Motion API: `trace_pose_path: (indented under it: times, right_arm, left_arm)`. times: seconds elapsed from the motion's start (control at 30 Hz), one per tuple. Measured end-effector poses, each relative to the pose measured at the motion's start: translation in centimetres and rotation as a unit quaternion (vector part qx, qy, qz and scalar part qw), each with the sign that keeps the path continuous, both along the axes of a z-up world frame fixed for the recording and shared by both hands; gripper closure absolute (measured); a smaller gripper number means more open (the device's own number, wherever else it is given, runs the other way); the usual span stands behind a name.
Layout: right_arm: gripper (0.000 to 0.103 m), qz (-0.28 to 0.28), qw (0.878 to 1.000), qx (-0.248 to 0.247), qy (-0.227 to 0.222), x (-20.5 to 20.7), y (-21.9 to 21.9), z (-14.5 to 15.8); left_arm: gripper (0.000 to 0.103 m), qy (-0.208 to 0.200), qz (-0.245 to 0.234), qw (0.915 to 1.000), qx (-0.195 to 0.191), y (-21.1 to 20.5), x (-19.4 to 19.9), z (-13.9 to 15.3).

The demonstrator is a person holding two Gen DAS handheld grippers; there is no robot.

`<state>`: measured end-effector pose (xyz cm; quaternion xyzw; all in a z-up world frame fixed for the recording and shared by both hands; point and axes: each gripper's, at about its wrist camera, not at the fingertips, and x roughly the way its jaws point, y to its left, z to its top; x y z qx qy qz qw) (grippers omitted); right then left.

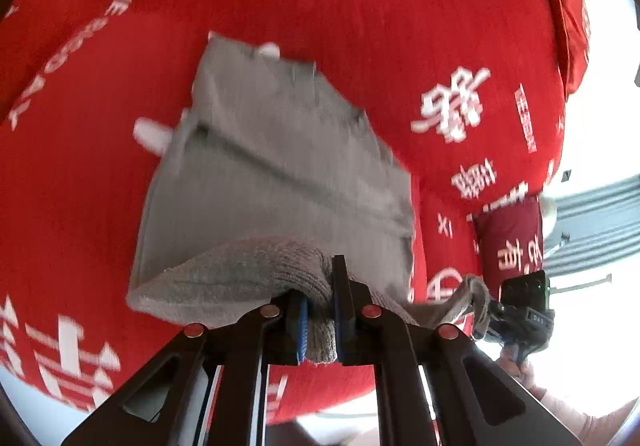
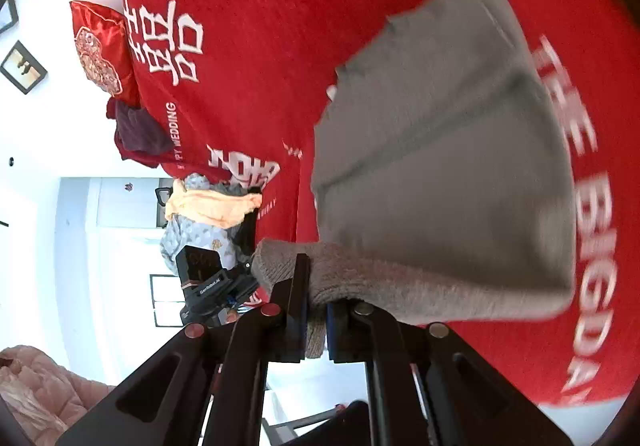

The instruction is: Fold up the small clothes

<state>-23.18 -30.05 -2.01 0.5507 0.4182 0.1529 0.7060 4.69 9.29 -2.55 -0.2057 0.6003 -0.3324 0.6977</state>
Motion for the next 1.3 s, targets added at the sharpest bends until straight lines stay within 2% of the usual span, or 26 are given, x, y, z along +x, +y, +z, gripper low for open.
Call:
trace_pose_path:
  times: [0.2, 0.4, 0.57, 0.77, 0.83, 0.97, 1.0, 1.07, 1.1, 1.13, 1.2, 1.3]
  right_arm:
    - [0.096, 0.008, 0.999, -0.033, -0.010, 7.4, -5.2, 1.7]
    - [0.096, 0.019, 0.998, -0.057, 0.001, 14.1, -9.2, 0.5]
    - [0.096, 0.017, 0.997, -0.066, 0.039, 18.6, -11.9, -3.7]
    - [0.096, 0.013, 0.992, -0.078, 0.096, 21.2, -13.7, -9.4]
    - [0.096, 0.010, 0.991, -0.082, 0.107, 21.7, -14.0, -10.5]
    - [0.095, 0.009, 0.986, -0.099, 0.134, 22.7, -14.2, -11.9]
    - [0.094, 0.009, 0.985, -0.102, 0.135, 22.9, -14.2, -11.9]
    - [0.090, 0.013, 0.983, -0.125, 0.136, 23.3, -14.2, -11.1]
    - [0.084, 0.016, 0.982, -0.132, 0.133, 23.5, -14.2, -10.7]
    - [0.080, 0.018, 0.982, -0.135, 0.131, 23.4, -14.3, -10.5]
    - [0.057, 0.017, 0.981, -0.147, 0.124, 23.3, -14.5, -9.4]
    - [0.055, -0.001, 0.978, -0.173, 0.113, 22.5, -15.1, -7.5]
  left_arm:
    - [0.093, -0.026, 0.023, 0.9994, 0.002, -3.2, 6.0, 1.0]
    - [0.093, -0.041, 0.044, 0.9981, 0.011, -7.1, 11.4, -0.1]
    - [0.093, -0.028, 0.060, 0.9967, 0.046, -10.0, 15.4, -3.9]
    - [0.092, -0.001, 0.062, 0.9904, 0.124, -11.9, 17.6, -9.6]
    - [0.087, 0.008, 0.059, 0.9880, 0.142, -12.3, 17.9, -10.7]
    - [0.087, 0.016, 0.056, 0.9855, 0.159, -12.8, 18.3, -11.0]
    - [0.082, 0.018, 0.053, 0.9847, 0.165, -12.9, 18.3, -10.7]
    - [0.050, 0.006, 0.051, 0.9830, 0.177, -13.0, 18.2, -9.8]
    - [0.022, -0.004, 0.054, 0.9810, 0.186, -12.9, 18.1, -9.1]
    - [0.014, -0.022, 0.063, 0.9770, 0.203, -12.7, 18.0, -8.0]
    - [0.014, -0.036, 0.066, 0.9750, 0.209, -12.5, 17.7, -6.7]
    - [0.014, -0.038, 0.071, 0.9716, 0.222, -11.8, 17.3, -5.8]
